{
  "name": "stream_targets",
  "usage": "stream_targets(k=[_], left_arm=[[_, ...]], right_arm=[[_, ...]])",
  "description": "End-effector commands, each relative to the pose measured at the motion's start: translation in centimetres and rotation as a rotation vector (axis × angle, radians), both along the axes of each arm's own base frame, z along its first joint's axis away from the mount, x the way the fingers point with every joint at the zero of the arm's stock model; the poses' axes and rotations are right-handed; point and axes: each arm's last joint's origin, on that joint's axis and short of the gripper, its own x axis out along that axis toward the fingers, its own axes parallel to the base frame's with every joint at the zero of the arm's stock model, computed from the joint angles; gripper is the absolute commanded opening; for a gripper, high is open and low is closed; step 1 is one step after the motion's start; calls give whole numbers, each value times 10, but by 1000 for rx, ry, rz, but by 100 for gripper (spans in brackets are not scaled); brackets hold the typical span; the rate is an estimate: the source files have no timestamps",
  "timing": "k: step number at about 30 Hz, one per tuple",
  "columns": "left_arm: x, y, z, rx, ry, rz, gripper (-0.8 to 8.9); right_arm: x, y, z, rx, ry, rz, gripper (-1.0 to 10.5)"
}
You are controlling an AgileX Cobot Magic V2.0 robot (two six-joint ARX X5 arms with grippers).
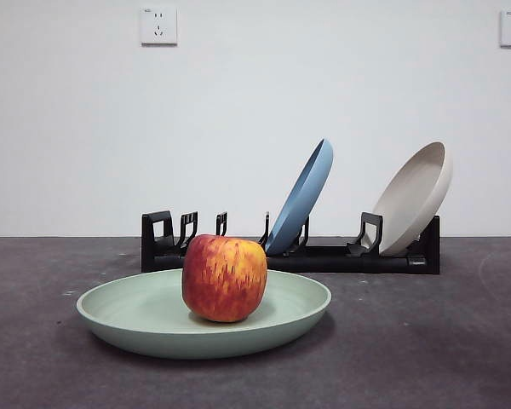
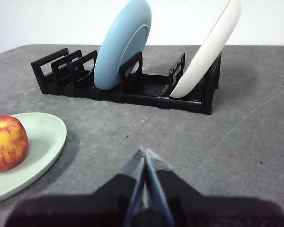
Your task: Take the green plate from the plate rack,put the plate on the table,take the apple from the table,put the apple in the plate
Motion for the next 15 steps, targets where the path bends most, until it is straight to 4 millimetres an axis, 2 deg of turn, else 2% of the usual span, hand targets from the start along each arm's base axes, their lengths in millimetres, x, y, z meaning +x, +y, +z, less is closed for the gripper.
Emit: stream_targets(k=[1,15], left_arm=[[0,0,-4,-4,13,1,-4],[0,0,-4,-4,13,2,-3]], right_arm=[[1,0,-5,22,22,-2,1],[1,0,-5,21,27,-2,1]])
